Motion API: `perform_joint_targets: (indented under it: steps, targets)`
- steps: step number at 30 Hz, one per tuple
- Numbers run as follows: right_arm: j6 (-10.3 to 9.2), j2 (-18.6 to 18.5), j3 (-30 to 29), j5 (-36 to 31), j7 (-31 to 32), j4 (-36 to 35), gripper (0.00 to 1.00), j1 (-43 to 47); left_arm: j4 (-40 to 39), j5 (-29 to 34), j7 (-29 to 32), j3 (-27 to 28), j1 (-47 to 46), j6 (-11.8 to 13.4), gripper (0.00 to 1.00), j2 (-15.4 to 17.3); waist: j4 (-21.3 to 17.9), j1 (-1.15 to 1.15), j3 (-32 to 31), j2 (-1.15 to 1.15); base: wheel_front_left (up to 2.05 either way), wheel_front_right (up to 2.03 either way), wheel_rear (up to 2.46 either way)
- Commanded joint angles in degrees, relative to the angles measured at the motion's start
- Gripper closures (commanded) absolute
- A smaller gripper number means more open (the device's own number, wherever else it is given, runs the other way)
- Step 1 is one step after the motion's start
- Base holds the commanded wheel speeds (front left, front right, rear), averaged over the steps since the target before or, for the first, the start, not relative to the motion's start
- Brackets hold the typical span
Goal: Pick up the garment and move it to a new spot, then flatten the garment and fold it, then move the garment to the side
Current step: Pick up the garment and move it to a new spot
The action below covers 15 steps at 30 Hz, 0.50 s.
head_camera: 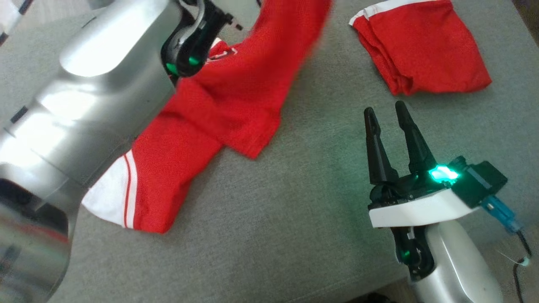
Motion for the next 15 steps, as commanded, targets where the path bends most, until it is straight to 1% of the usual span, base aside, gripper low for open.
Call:
perform_joint_targets:
  steps: [1, 4, 10, 12, 15]
  targets:
    - [-0.04, -0.1, 1.1, 0.6, -0.6, -2.0, 0.00, -1.4, 0.4, 0.8, -0.8, 1.8, -4.4, -0.7, 0.00, 1.5, 0.6, -0.01, -0.2, 0.00, 0.00, 0.00, 0.00]
    - [-0.04, -0.1, 0.6, 0.2, -0.6, -1.9, 0.00, -1.4, 3.2, 1.6, -2.1, 1.4, -4.0, -1.6, 0.00, 2.5, 2.1, -0.01, -0.7, 0.00, 0.00, 0.00, 0.00]
    - [-0.04, -0.1, -0.8, -2.0, -0.6, -1.1, 0.00, -0.9, 6.6, 3.4, -5.6, 1.9, -0.9, -2.5, 0.00, 6.7, 6.7, -0.01, -3.0, 0.00, 0.00, 0.00, 0.00]
    - [-0.04, -0.1, -1.5, -3.1, -0.6, -0.8, 0.00, -0.5, 6.5, 5.5, -6.4, 1.6, 0.9, -2.3, 0.00, 8.6, 8.5, -0.01, -4.0, 0.00, 0.00, 0.00, 0.00]
    - [-0.04, -0.1, -3.0, -4.8, -0.6, -0.3, 0.00, 0.1, 5.5, 7.9, -7.0, 2.5, 5.2, -1.0, 0.00, 10.9, 11.7, -0.01, -5.6, 0.00, 0.00, 0.00, 0.00]
